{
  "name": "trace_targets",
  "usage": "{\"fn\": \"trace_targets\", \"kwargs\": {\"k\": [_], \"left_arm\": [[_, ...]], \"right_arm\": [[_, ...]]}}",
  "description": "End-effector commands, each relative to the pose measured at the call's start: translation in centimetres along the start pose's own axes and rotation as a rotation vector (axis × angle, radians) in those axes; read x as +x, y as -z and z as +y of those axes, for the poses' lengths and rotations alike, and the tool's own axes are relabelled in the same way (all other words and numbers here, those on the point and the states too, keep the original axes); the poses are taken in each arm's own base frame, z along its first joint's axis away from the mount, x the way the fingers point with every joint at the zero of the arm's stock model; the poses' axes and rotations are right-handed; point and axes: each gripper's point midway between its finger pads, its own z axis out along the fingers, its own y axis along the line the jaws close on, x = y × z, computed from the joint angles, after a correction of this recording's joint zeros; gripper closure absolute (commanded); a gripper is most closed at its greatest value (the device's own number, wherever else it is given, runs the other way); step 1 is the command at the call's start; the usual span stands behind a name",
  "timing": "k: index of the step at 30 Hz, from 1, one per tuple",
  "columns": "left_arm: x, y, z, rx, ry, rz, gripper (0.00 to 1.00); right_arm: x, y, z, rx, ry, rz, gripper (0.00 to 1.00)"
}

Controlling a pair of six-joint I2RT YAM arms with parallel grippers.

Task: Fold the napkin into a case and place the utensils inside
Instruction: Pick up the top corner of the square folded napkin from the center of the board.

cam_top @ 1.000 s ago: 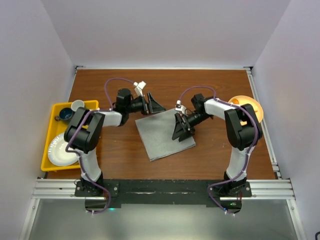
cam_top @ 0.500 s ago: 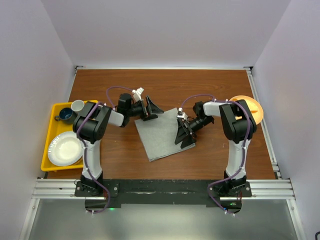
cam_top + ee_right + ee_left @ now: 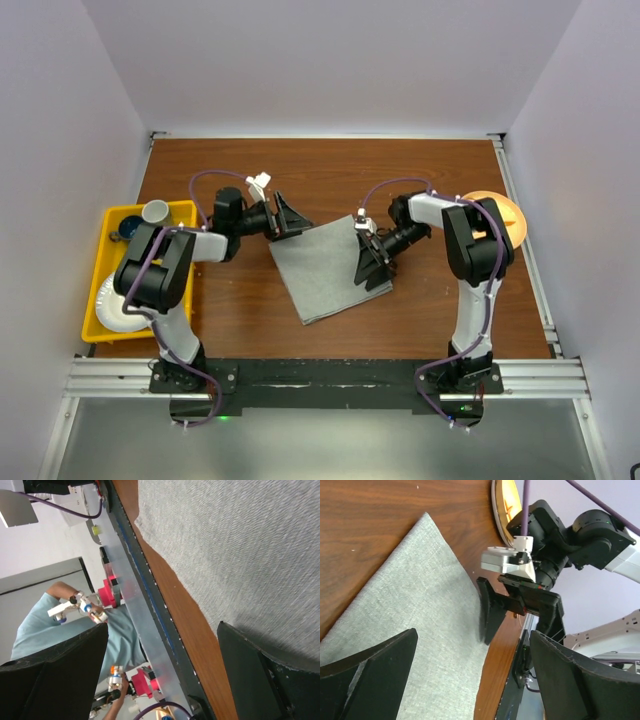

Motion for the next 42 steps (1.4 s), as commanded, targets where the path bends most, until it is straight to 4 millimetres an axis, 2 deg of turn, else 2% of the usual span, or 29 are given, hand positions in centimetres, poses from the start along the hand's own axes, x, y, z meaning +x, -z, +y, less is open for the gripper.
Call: {"fn": "trace_targets", "kwargs": {"k": [1,4,8,12,16,18,19,21,22,23,24,25,26,27,28,29,30,31,32,33,34,35,36,37,38,39,40,41,42], "left_arm": [[0.4,1.6,3.2,-0.077,0.007,0.002,0.0],[0.7,1.8,6.3,-0.137,0.035,-0.004,0.0],[1.7,2.0,8.0,-0.181,0.017,0.026,0.0],[4.4,3.0,9.2,-0.229,0.071,0.078,0.0],[6.8,4.5,8.5,-0.238,0.087,0.119,0.0],[7.9,5.3,8.0,-0.232,0.065,0.146,0.0],[7.9,5.7,7.1,-0.227,0.047,0.15,0.0],[7.7,6.0,5.8,-0.198,-0.035,0.165,0.0],[7.4,6.4,4.5,-0.188,-0.067,0.168,0.0],[7.0,6.6,4.0,-0.18,-0.138,0.174,0.0],[5.8,6.6,3.0,-0.171,-0.205,0.163,0.0],[5.6,7.2,2.0,-0.186,-0.245,0.176,0.0],[4.9,7.7,2.1,-0.211,-0.385,0.186,0.0],[3.1,7.7,1.0,-0.221,-0.504,0.181,0.0],[3.7,8.2,0.1,-0.239,-0.572,0.226,0.0],[2.7,8.6,0.4,-0.277,-0.769,0.244,0.0],[2.0,8.8,-1.1,-0.283,-0.884,0.231,0.0],[3.3,8.7,-1.8,-0.257,-0.962,0.281,0.0],[3.7,8.8,-2.4,-0.21,-1.122,0.317,0.0],[4.8,8.8,-2.5,-0.191,-1.184,0.347,0.0],[6.3,8.3,-4.2,-0.138,-1.283,0.359,0.0],[6.9,8.1,-4.4,-0.121,-1.374,0.379,0.0],[8.3,8.2,-4.5,-0.097,-1.429,0.401,0.02],[10.2,7.3,-5.4,-0.031,-1.517,0.428,0.06],[11.3,7.3,-4.6,-0.042,-1.547,0.453,0.16],[12.1,7.0,-4.8,-0.019,-1.579,0.457,0.22],[13.5,6.2,-5.4,0.038,-1.634,0.471,0.27],[14.3,6.0,-5.3,0.053,-1.651,0.487,0.38],[15.0,5.4,-4.9,0.069,-1.667,0.496,0.44]], "right_arm": [[1.1,1.0,0.1,0.029,0.007,0.002,0.05],[1.2,0.9,-2.5,0.055,-0.037,0.005,0.05],[1.8,1.3,-5.1,0.077,-0.097,0.028,0.06],[1.4,1.1,-6.9,0.125,-0.103,0.031,0.06],[-1.7,2.0,-7.3,0.186,-0.031,0.002,0.07],[-2.1,1.8,-6.7,0.208,0.002,0.037,0.07],[-3.2,2.1,-6.1,0.216,0.056,0.035,0.07],[-3.1,2.1,-4.2,0.198,0.075,0.071,0.08],[-3.9,2.6,-3.2,0.194,0.122,0.062,0.08],[-4.2,3.2,-2.0,0.191,0.145,0.051,0.08],[-4.0,3.7,-0.8,0.183,0.143,0.056,0.08],[-4.9,4.5,0.2,0.196,0.188,0.035,0.09],[-5.3,5.0,0.9,0.208,0.201,0.023,0.09],[-6.1,5.9,2.0,0.234,0.251,-0.022,0.1],[-6.6,6.2,2.4,0.255,0.244,-0.051,0.12],[-7.1,6.5,2.6,0.281,0.262,-0.077,0.15],[-8.2,6.9,3.1,0.313,0.319,-0.13,0.19],[-8.3,6.7,3.0,0.326,0.291,-0.148,0.23],[-8.5,6.2,2.8,0.36,0.3,-0.151,0.35],[-9.8,6.2,3.0,0.388,0.346,-0.196,0.4],[-9.7,5.6,2.8,0.393,0.306,-0.207,0.46],[-10.0,4.9,3.0,0.397,0.316,-0.215,0.52],[-11.4,5.1,3.0,0.433,0.36,-0.266,0.53],[-11.4,4.6,2.5,0.446,0.327,-0.282,0.54],[-11.9,4.0,2.5,0.456,0.343,-0.292,0.58],[-13.0,4.1,2.1,0.493,0.368,-0.328,0.59],[-13.0,3.5,1.3,0.502,0.35,-0.321,0.6],[-13.1,2.9,1.0,0.512,0.361,-0.311,0.6],[-13.4,2.7,0.6,0.524,0.368,-0.31,0.62]]}}
